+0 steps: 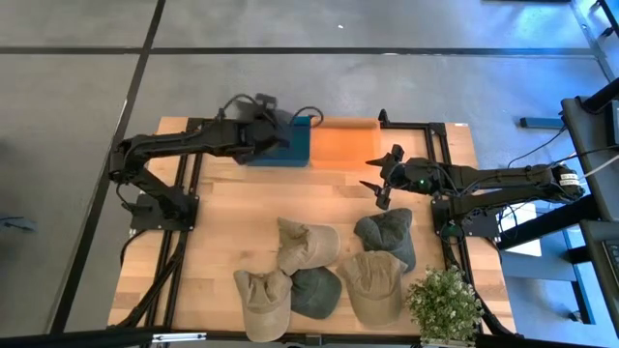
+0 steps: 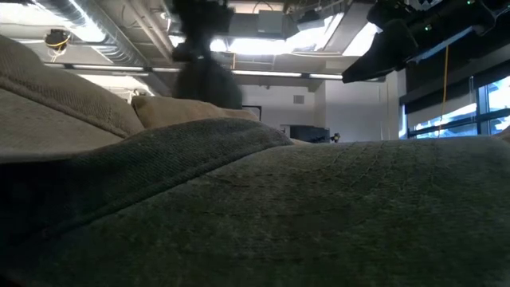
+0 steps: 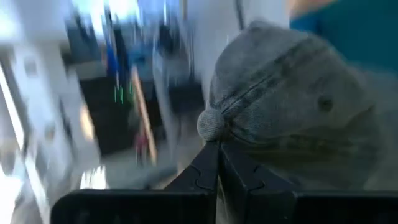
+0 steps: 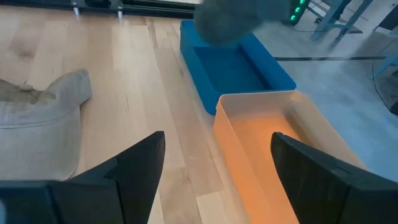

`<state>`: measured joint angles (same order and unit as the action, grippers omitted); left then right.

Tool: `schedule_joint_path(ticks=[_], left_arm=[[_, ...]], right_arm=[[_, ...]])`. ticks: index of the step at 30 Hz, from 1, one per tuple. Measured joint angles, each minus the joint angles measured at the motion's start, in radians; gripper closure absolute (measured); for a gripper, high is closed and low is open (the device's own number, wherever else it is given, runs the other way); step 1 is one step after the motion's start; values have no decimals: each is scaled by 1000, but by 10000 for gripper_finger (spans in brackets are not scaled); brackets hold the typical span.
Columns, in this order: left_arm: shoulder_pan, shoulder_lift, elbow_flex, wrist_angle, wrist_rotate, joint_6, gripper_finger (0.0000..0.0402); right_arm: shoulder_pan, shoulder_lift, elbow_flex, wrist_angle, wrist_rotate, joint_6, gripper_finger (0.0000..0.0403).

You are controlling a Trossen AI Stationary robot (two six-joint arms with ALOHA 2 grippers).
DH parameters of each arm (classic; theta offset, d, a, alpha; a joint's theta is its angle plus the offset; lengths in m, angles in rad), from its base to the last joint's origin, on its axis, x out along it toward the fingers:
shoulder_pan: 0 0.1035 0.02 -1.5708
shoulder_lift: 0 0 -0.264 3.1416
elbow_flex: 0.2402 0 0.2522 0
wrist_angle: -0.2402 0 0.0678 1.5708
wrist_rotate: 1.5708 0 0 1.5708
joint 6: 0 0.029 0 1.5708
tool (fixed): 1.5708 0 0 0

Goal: Pick & Place hat
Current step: Put the top left black cap into the blue bin

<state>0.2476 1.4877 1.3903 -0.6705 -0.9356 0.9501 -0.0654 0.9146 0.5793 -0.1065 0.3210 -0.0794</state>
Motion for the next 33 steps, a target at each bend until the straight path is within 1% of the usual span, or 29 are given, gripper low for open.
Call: schedule_joint_path(ticks=[3,6,9,15,18,20,24,26,31,33], left_arm=[[16,-1,0,206,153,225,400],[48,-1,0,296,285,425,400],[94,-1,0,327,426,455,400],[223,-1,0,333,765,447,400],[277,-1,0,336,888,450,400],[305,2,0,331,939,451,400],[366,4,0,264,1030,451,400],[393,4,0,229,1040,451,400],[436,4,0,188,1027,494,400],[446,4,0,167,1050,496,400]], right_arm=[[0,0,0,-1,0,22,111],[0,0,0,-4,0,25,111],[0,0,0,-7,0,27,111],[0,0,0,-7,0,40,111],[0,0,0,-8,1,66,111],[0,0,0,-8,1,81,111],[0,0,0,-7,2,105,111],[0,0,0,-7,2,105,111],[0,0,0,-6,2,132,111],[0,0,0,-5,2,145,111]])
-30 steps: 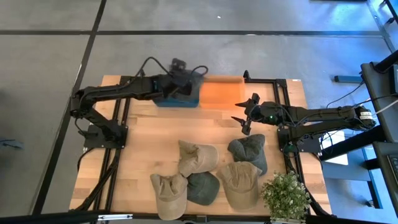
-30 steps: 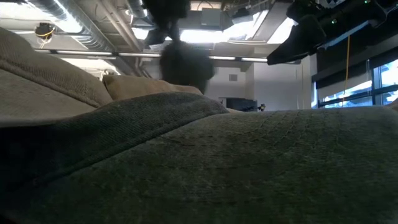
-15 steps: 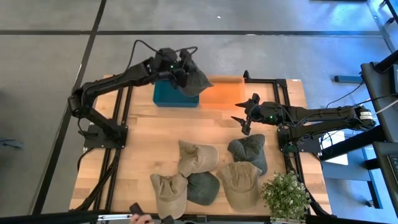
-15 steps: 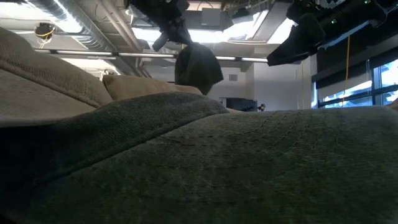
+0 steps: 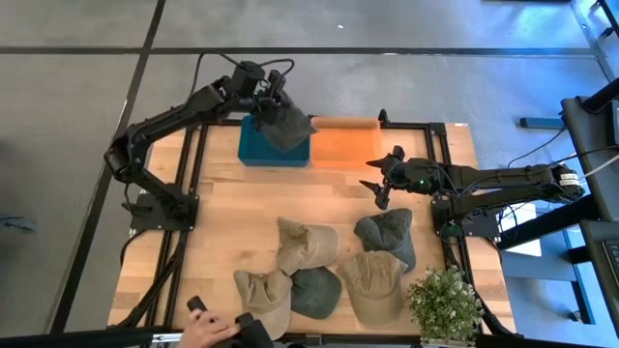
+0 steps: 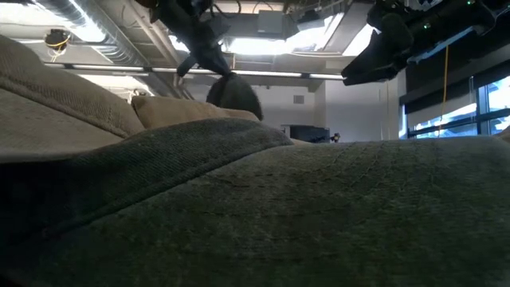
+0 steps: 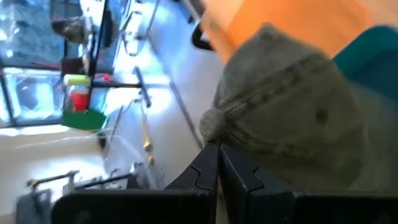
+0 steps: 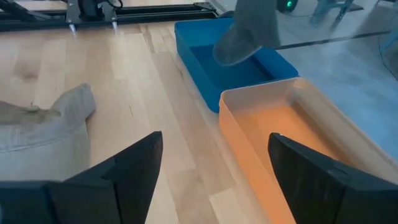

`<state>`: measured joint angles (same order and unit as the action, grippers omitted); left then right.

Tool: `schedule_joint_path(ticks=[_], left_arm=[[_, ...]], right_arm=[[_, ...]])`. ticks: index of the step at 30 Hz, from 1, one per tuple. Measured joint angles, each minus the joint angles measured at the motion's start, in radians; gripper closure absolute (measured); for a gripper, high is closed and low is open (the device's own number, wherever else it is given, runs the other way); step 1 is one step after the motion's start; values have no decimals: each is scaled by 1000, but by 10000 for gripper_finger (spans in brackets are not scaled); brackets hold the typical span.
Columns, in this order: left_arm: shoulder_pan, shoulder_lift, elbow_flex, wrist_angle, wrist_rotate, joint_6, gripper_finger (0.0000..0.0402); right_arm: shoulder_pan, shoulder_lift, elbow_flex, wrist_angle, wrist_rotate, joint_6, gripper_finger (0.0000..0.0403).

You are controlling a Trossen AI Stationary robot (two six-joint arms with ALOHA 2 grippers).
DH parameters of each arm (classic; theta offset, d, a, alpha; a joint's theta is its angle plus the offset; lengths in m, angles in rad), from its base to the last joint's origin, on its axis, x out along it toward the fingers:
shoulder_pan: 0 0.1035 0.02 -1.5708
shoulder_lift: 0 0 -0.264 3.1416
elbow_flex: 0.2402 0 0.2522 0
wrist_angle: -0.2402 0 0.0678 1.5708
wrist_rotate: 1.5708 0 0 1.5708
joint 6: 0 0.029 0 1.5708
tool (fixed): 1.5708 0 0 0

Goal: Pick & Place hat
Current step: Put the top left black cap into the blue bin

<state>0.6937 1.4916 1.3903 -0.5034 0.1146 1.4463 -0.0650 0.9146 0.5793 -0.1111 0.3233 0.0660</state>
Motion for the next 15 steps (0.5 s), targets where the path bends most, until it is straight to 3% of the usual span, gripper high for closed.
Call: schedule_joint_path(ticks=[4,10,15], left_arm=[[17,49,0,-59,109,11,400],[22,161,-1,-7,109,139,400],[13,251,0,115,70,152,399]], right_arm=[[0,0,0,11,20,22,111],[0,0,0,14,53,33,111],[0,0,0,13,53,33,111]])
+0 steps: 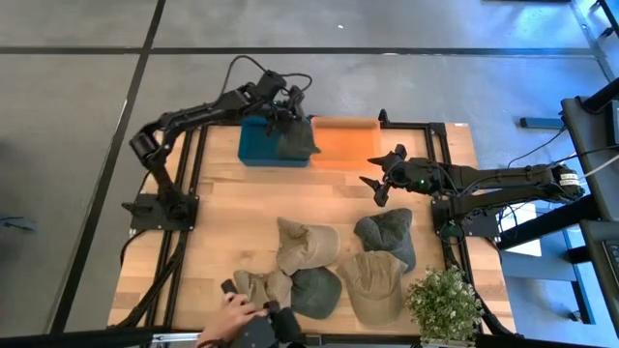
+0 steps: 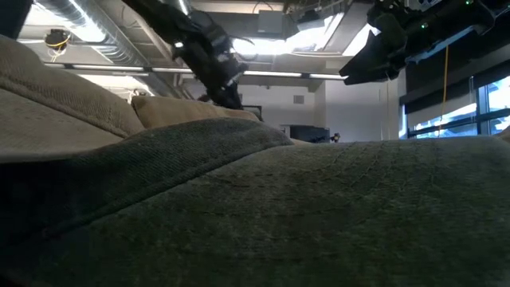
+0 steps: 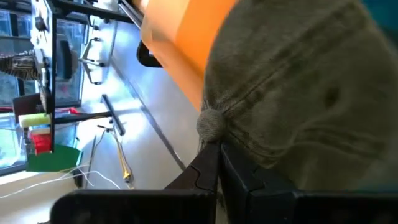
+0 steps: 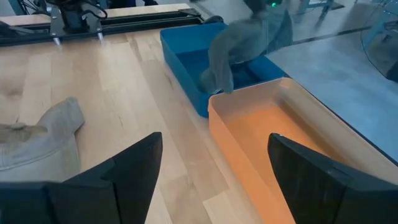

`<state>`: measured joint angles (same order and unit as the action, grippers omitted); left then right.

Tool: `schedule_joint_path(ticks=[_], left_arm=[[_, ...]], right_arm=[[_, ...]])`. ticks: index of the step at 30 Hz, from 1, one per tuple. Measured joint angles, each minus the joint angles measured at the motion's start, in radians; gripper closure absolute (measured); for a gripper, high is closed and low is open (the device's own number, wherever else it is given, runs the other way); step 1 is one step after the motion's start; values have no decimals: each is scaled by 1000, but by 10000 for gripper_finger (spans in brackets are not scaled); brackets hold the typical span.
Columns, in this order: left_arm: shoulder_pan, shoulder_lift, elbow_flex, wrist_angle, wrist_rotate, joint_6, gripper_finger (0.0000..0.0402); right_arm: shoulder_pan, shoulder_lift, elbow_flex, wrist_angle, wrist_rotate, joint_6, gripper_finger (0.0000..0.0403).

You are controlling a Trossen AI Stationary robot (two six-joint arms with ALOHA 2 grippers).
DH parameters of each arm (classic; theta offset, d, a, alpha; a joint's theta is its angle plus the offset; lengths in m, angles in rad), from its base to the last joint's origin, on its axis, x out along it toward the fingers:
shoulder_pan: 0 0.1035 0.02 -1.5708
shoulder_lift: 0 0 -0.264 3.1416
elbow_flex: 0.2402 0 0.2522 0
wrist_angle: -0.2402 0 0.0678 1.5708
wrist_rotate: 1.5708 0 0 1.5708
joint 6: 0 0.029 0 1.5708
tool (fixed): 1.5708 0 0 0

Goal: Pick & Place hat
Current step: Put the top left black cap into the blue bin

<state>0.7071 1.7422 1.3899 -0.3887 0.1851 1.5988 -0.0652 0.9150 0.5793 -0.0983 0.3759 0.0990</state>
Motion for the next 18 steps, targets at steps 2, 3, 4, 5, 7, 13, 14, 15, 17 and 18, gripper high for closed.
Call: schedule_joint_path(ticks=[2,3,4,5,7,13,14,15,17,18], left_arm=[[-2,33,0,65,-10,-5,399],[-5,45,0,86,-22,-16,398],[-8,54,0,108,-40,-25,398],[-13,61,0,130,-55,-37,397],[-22,70,0,147,-71,-49,394],[-44,71,0,147,-89,-58,379],[-45,71,0,147,-103,-59,378],[-46,71,0,148,-115,-63,378],[-51,71,0,147,-145,-83,380],[-53,71,0,147,-157,-93,381]], right_arm=[[0,0,0,-1,0,-2,111],[0,0,0,-2,0,-4,111],[0,0,0,-2,0,-9,111],[0,0,0,-2,-1,-19,111],[0,0,0,-2,-1,-26,111],[0,0,0,-3,-2,-47,111],[0,0,0,-3,-2,-52,111],[0,0,0,-3,-2,-55,111],[0,0,0,-3,-2,-56,111],[0,0,0,-3,-2,-56,111]])
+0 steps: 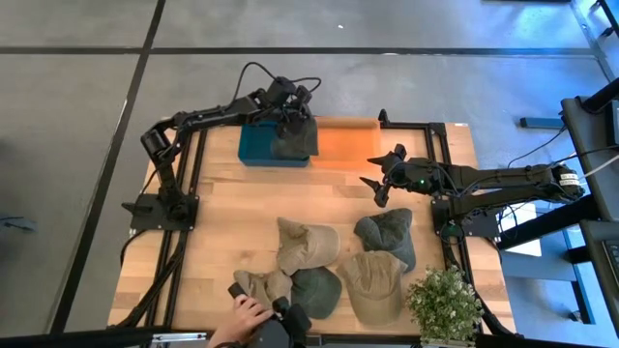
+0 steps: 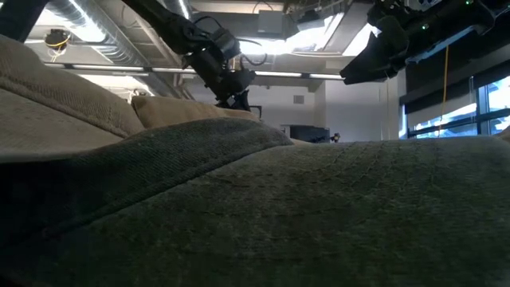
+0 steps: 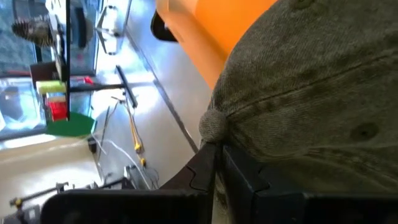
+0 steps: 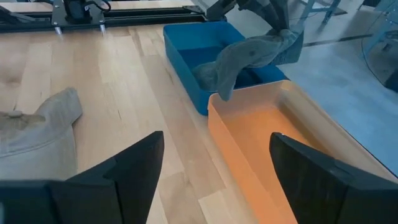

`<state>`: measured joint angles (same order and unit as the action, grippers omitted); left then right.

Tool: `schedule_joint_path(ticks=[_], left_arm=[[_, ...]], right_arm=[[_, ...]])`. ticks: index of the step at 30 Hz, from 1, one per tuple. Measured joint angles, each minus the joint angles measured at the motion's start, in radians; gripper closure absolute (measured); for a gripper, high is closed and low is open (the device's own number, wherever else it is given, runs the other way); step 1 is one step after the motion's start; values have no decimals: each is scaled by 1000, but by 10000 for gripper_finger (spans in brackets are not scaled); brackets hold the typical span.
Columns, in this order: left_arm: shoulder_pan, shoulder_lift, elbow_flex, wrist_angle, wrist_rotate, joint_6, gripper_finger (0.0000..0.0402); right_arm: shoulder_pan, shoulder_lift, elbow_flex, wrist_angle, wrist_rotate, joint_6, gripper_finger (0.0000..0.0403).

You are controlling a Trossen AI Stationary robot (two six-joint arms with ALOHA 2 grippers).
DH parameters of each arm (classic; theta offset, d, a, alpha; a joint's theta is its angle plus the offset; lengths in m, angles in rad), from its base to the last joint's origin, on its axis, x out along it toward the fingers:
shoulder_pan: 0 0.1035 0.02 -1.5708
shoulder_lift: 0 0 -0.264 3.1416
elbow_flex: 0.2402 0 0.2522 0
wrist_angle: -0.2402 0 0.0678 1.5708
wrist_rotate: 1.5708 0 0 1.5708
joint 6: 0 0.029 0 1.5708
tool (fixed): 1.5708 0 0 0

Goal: Pick & Place hat
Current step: Put the top left black cap into the blue bin, then put the top black cap into the blue bin

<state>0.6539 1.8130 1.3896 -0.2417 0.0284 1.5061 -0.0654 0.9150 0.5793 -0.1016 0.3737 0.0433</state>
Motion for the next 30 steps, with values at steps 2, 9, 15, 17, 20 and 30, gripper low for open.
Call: schedule_joint_path(ticks=[2,9,15,17,20,30], left_arm=[[-5,0,0,0,-32,-3,383],[-20,0,0,0,-66,-3,373],[-20,0,0,2,-63,-2,331],[-20,0,0,13,-63,-1,315],[-21,-11,0,39,-63,-5,296],[-55,-165,0,54,-63,-616,277]], right_arm=[[0,0,0,0,0,0,111],[0,0,0,0,0,1,111],[0,1,0,0,0,4,111],[0,1,0,0,0,4,111],[0,1,0,0,0,3,111],[0,1,0,-7,0,-3,111]])
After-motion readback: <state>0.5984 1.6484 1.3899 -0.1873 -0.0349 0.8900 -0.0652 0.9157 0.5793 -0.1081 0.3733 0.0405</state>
